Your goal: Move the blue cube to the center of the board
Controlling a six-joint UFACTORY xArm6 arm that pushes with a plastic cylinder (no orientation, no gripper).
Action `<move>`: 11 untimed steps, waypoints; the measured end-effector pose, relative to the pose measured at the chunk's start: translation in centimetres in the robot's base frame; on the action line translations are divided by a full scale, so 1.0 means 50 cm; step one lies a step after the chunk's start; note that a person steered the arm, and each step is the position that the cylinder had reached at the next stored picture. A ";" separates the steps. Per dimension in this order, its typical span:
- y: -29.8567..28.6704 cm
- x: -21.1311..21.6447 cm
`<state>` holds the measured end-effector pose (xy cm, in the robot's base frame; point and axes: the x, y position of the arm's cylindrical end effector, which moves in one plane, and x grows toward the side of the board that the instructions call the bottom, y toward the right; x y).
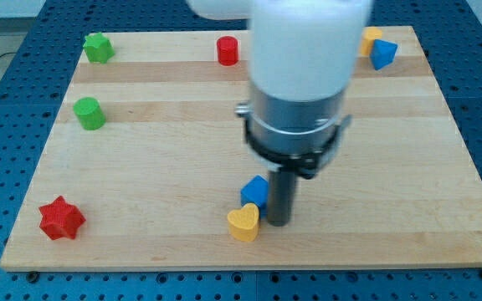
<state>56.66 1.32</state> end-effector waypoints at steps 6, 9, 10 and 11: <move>-0.249 -0.337; -0.339 -0.259; -0.326 -0.186; -0.260 -0.201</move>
